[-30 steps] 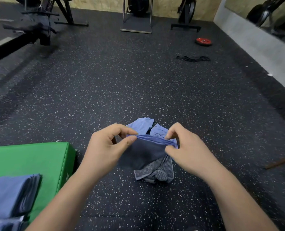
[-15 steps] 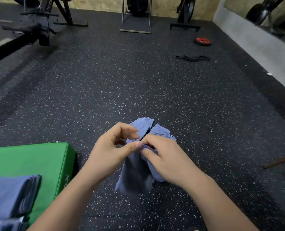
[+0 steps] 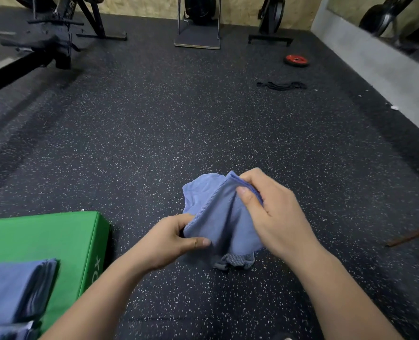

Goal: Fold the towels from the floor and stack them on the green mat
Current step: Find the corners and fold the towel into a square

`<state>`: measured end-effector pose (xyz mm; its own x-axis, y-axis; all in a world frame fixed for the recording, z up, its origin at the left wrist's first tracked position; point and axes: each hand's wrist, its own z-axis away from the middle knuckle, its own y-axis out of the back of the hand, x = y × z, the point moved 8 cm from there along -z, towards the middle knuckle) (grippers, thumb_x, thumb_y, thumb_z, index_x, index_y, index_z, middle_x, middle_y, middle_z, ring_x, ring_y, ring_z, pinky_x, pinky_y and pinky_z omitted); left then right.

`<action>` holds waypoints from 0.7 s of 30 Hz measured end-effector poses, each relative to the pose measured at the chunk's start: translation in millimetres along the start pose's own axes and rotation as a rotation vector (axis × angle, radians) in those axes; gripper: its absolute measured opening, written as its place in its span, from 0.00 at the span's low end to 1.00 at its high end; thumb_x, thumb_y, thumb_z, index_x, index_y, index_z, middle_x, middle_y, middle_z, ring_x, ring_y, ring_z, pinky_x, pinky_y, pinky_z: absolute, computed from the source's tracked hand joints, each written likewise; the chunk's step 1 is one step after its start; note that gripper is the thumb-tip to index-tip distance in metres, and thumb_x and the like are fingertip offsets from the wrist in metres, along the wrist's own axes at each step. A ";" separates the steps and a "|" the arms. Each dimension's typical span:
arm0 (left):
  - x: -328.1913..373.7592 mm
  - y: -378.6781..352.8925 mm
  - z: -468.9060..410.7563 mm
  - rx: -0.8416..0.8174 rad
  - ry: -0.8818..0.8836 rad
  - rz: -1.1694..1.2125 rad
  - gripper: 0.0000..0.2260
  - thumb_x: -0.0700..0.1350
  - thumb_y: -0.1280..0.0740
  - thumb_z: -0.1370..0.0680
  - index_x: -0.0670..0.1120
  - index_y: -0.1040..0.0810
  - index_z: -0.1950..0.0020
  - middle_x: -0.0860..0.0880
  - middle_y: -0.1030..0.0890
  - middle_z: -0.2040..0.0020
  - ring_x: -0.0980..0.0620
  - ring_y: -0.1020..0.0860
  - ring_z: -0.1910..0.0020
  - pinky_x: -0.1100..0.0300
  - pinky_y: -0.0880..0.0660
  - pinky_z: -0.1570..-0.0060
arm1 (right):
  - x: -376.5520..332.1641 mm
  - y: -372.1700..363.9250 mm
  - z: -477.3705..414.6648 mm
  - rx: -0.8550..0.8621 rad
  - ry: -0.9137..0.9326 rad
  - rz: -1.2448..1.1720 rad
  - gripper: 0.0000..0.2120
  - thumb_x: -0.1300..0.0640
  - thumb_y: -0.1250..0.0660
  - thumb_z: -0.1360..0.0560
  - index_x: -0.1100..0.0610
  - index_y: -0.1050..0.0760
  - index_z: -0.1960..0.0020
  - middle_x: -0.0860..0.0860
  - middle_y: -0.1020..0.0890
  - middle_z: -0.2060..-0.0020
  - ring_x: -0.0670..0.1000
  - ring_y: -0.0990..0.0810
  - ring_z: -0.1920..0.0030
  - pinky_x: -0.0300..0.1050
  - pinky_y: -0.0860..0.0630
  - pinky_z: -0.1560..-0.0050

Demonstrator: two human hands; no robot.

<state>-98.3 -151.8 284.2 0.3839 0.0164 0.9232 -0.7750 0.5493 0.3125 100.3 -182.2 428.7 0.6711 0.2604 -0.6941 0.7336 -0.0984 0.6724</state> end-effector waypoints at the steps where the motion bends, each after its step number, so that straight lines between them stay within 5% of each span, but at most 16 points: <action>1: -3.5 0.2 -1.3 -0.005 0.005 -0.016 0.16 0.54 0.20 0.25 0.47 0.15 0.42 0.45 0.12 0.44 0.53 0.17 0.50 0.41 0.19 0.39 | 3.0 5.7 -0.7 0.036 -0.004 0.013 0.05 0.54 0.37 0.13 0.46 0.26 0.47 0.43 0.22 0.57 0.46 0.22 0.55 0.47 0.25 0.52; 6: -24.5 8.7 -7.0 0.012 0.013 -0.257 0.12 0.53 0.23 0.25 0.53 0.18 0.43 0.53 0.13 0.50 0.46 0.16 0.47 0.46 0.19 0.40 | 16.3 34.6 -1.1 0.214 -0.052 0.028 0.04 0.57 0.36 0.13 0.49 0.25 0.46 0.47 0.21 0.60 0.47 0.23 0.58 0.44 0.27 0.53; 12: -38.1 46.9 -8.5 0.149 0.082 -0.316 0.10 0.53 0.23 0.22 0.49 0.19 0.53 0.50 0.17 0.61 0.58 0.26 0.64 0.54 0.25 0.58 | 31.6 62.1 3.4 0.368 -0.151 0.028 0.04 0.52 0.37 0.12 0.46 0.27 0.46 0.52 0.22 0.66 0.52 0.25 0.61 0.42 0.29 0.59; 14: -37.7 61.2 -5.1 0.202 0.090 -0.164 0.07 0.49 0.22 0.21 0.50 0.18 0.55 0.54 0.19 0.64 0.58 0.28 0.65 0.56 0.32 0.61 | 36.8 67.8 5.3 0.407 -0.183 0.012 0.04 0.52 0.37 0.12 0.47 0.26 0.46 0.52 0.22 0.65 0.51 0.25 0.61 0.43 0.29 0.60; 18: -43.0 80.9 -1.7 0.347 0.109 0.419 0.12 0.51 0.21 0.24 0.47 0.14 0.44 0.49 0.15 0.52 0.52 0.21 0.55 0.52 0.24 0.46 | 51.8 73.4 6.6 0.456 -0.268 -0.023 0.05 0.48 0.38 0.13 0.47 0.26 0.46 0.50 0.22 0.63 0.50 0.25 0.61 0.50 0.29 0.59; 21: -39.2 81.9 -3.2 0.432 0.096 0.659 0.08 0.48 0.29 0.17 0.49 0.15 0.40 0.51 0.16 0.55 0.54 0.22 0.59 0.55 0.26 0.51 | 58.3 71.6 5.6 0.476 -0.314 -0.058 0.06 0.48 0.37 0.13 0.47 0.25 0.47 0.49 0.20 0.62 0.52 0.22 0.59 0.51 0.26 0.57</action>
<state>-175.2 -104.7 272.9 -0.1952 0.3079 0.9312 -0.9764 0.0289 -0.2142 192.6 -179.4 434.9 0.5747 -0.0128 -0.8182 0.6884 -0.5331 0.4919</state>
